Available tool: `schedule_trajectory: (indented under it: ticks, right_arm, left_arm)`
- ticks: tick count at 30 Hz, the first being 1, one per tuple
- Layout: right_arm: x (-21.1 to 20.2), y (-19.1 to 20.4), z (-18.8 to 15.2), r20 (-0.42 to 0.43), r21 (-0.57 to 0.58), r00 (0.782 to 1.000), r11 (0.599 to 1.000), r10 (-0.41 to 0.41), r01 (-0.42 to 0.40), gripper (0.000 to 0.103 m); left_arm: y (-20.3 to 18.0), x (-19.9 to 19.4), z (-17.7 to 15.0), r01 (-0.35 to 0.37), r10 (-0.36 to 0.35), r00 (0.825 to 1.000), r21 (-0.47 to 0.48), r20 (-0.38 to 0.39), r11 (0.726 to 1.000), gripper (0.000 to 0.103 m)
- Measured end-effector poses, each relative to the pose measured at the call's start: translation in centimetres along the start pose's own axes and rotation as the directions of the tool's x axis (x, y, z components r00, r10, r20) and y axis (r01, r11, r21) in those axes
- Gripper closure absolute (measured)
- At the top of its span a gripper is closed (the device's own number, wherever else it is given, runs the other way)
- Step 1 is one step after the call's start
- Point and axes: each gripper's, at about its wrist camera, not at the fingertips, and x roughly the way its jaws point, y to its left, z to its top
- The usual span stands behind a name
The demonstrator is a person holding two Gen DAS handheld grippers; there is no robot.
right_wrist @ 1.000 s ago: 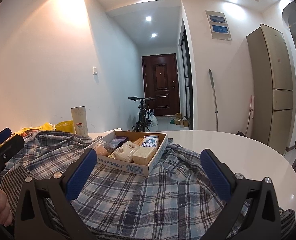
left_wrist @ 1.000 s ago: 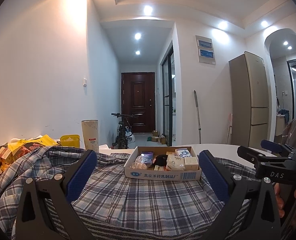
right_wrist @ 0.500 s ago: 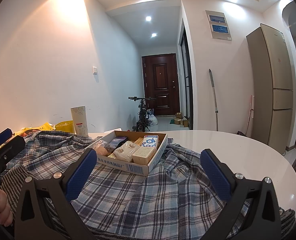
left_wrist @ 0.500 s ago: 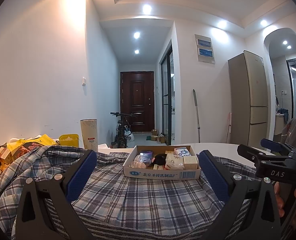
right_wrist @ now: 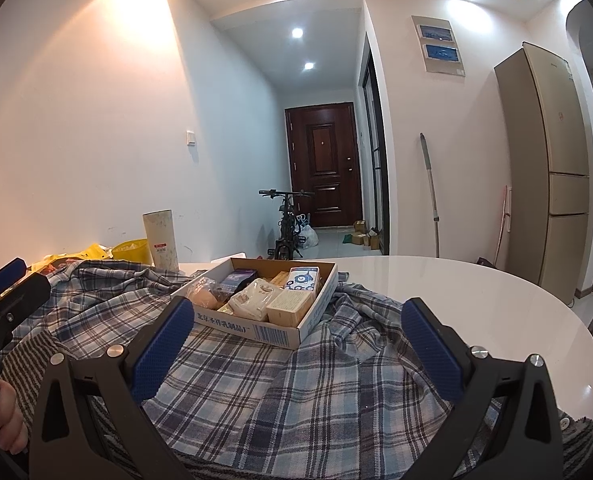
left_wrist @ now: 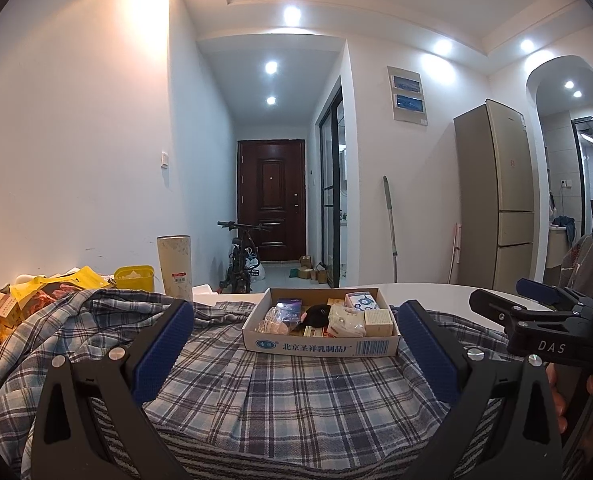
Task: Organize objects
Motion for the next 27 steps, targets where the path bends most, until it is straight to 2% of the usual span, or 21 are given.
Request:
schedule_trajectory:
  ticks: [27]
  right_arm:
    - [-0.21,0.09,-0.20,0.012,0.006,1.000,1.000,0.011,-0.011,0.000]
  left_arm:
    - [-0.11,0.31,-0.40,0.004,-0.004,1.000,0.001,-0.005,1.000,0.000]
